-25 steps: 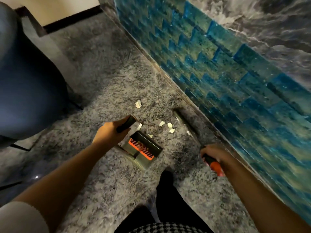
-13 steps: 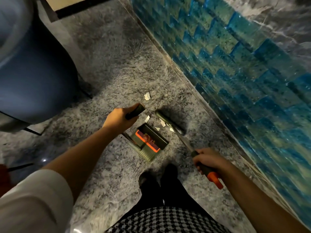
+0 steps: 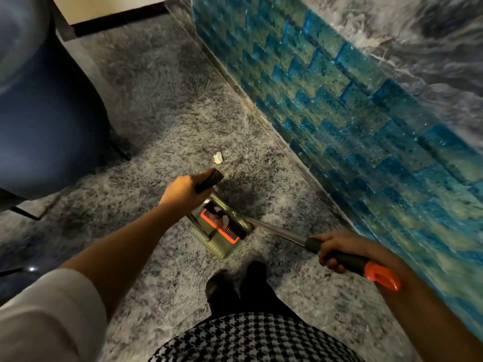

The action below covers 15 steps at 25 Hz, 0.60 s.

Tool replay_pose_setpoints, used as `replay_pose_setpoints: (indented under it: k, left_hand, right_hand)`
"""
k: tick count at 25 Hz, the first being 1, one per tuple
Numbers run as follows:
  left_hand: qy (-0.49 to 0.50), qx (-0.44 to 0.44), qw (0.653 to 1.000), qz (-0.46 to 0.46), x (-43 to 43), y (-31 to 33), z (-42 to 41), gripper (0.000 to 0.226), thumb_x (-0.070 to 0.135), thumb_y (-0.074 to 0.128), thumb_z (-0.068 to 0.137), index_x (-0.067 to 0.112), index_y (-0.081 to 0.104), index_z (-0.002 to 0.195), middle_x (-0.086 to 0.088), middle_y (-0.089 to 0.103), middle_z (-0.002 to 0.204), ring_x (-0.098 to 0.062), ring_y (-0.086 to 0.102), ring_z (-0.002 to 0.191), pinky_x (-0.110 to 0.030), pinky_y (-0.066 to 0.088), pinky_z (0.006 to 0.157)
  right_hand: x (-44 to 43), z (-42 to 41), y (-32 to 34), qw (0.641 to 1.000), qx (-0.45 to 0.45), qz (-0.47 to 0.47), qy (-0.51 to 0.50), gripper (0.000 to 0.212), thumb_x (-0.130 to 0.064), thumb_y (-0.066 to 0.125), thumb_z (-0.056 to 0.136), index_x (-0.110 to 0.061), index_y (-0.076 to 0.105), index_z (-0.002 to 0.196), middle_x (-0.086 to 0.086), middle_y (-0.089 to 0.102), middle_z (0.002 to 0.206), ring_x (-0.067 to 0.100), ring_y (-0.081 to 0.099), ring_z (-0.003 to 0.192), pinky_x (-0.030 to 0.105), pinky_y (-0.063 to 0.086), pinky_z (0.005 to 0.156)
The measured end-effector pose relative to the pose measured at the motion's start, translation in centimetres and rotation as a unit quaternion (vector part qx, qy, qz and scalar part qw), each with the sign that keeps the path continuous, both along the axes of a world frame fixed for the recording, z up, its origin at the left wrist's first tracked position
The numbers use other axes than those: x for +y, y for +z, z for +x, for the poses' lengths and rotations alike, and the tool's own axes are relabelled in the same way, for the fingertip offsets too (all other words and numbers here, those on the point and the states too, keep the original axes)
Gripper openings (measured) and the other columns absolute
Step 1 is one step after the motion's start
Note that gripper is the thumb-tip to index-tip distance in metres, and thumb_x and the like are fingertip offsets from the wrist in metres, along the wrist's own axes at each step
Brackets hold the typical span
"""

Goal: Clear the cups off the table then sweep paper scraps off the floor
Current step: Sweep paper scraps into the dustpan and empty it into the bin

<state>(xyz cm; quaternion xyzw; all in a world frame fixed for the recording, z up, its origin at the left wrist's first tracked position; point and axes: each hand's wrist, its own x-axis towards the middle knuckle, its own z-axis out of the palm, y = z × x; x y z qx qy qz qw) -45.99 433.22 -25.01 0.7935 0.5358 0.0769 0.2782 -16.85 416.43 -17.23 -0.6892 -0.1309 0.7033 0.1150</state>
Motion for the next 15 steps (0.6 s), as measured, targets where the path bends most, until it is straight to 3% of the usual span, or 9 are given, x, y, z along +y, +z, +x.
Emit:
replay_pose_setpoints:
  k: [3,6,11,13,15]
  left_hand:
    - [0.032,-0.034,0.999,-0.001,-0.5,0.3,-1.7,0.053,0.031,0.063,0.088,0.032,0.046,0.138,-0.009,0.069,0.094,-0.025,0.066,0.08,-0.035,0.052,0.066]
    - [0.098,-0.077,0.992,-0.004,-0.7,0.0,-4.2,0.052,0.028,0.066,0.086,0.031,0.05,0.136,-0.001,0.066,0.088,-0.015,0.063,0.077,-0.026,0.043,0.063]
    - [0.192,-0.146,0.971,-0.002,-1.0,-0.3,-7.8,0.05,0.023,0.07,0.084,0.027,0.056,0.131,0.015,0.061,0.108,0.004,0.057,0.096,-0.013,0.041,0.08]
    - [0.227,-0.143,0.963,-0.008,-1.1,-0.4,-8.5,0.049,0.023,0.071,0.083,0.03,0.056,0.13,0.015,0.064,0.104,0.011,0.056,0.086,-0.014,0.044,0.076]
    - [0.272,-0.13,0.953,-0.021,-0.8,-0.5,-9.0,0.048,0.025,0.071,0.083,0.034,0.057,0.128,0.02,0.066,0.078,0.016,0.051,0.059,-0.02,0.05,0.058]
  right_hand:
    - [1.6,-0.7,0.1,1.0,-0.026,0.017,0.007,0.045,0.015,0.04,0.087,0.004,0.048,0.13,0.011,0.048,0.052,0.01,0.043,0.028,0.015,0.036,0.029]
    - [4.3,-1.7,-0.4,0.998,-0.048,0.035,0.005,0.046,0.015,0.041,0.087,0.009,0.044,0.132,0.011,0.048,0.049,0.01,0.044,0.026,0.014,0.036,0.029]
    - [10.9,-1.8,-1.9,0.995,-0.084,0.058,-0.014,0.047,0.014,0.043,0.087,0.01,0.04,0.134,0.014,0.048,0.055,0.01,0.044,0.024,0.014,0.037,0.029]
    - [13.9,-1.1,-2.9,0.99,-0.113,0.078,-0.002,0.046,0.014,0.046,0.085,0.011,0.043,0.13,0.014,0.049,0.052,0.011,0.045,0.024,0.015,0.038,0.029]
    - [17.9,-0.5,-4.2,0.987,-0.129,0.097,0.026,0.036,0.015,0.048,0.083,0.016,0.05,0.119,0.014,0.049,0.055,0.011,0.046,0.025,0.016,0.038,0.029]
